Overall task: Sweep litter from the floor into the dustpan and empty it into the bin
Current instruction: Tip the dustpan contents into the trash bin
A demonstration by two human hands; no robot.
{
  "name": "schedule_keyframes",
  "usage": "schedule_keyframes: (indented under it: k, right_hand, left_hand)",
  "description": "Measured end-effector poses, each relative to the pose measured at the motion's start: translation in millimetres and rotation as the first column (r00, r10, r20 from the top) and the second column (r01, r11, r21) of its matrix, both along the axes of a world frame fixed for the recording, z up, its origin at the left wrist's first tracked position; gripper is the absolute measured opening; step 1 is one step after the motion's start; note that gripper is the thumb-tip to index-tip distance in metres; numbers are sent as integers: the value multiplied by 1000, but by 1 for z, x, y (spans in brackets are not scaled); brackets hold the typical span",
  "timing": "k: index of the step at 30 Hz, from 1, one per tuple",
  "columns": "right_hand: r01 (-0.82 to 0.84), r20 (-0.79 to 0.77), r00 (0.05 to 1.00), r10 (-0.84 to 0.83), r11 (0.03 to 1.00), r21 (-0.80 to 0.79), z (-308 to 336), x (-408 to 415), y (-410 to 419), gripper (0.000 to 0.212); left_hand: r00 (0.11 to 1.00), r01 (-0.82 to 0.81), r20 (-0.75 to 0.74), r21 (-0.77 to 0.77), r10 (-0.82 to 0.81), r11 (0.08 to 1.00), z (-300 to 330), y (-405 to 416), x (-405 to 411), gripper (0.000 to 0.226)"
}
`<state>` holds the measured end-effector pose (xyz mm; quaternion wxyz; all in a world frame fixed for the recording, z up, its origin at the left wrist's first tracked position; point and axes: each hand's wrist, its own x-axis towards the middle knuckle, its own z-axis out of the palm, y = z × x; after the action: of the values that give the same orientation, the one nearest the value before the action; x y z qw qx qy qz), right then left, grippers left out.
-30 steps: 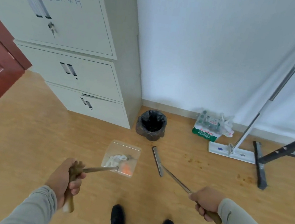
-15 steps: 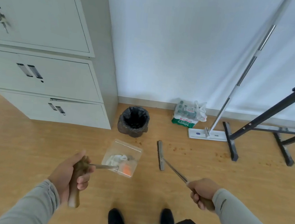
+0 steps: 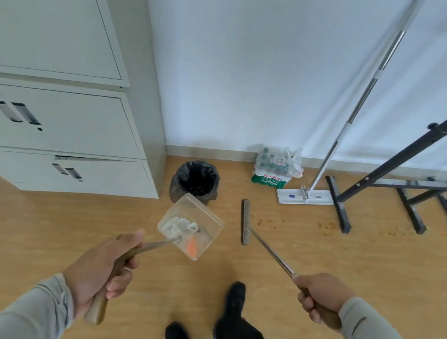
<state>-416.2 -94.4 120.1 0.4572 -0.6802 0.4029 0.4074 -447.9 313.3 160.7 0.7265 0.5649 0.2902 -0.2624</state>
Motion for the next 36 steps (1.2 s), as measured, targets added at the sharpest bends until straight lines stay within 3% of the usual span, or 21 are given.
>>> schedule_keyframes:
  k: [7,10,12,16,21,27,36]
  right_hand:
    - [-19,70,997,15,999,46,24,32,-15,28]
    - [-48,131,991,38,996,71,32,43,-17,27]
    - [-65,170,984,51,995,77,35,49,-17,24]
    - [-152,264,956,125,985,84,43,62,-16,16]
    - [-183,302,944,133,972,145,43,85,-28,17]
    - [-233,318,933,167,955,183,32,114,-41,15]
    - [-288,297,929,219,934,211,20,147,-55,15]
  left_hand:
    - [987,126,78,191,-143,973,55,-9,35,60]
    - [966,208,73,344,-247,916,74,-21,56,38]
    - [951,254,43,455,-306,854,82,-28,71,22]
    - [936,267,14,623,-353,735,88,-37,105,21]
    - [901,203,24,858,-433,471,96,-56,147,21]
    - [885,169,0,932,-465,321,95,-74,178,17]
    - [872,157,-41,967,-488,200,81,-102,203,14]
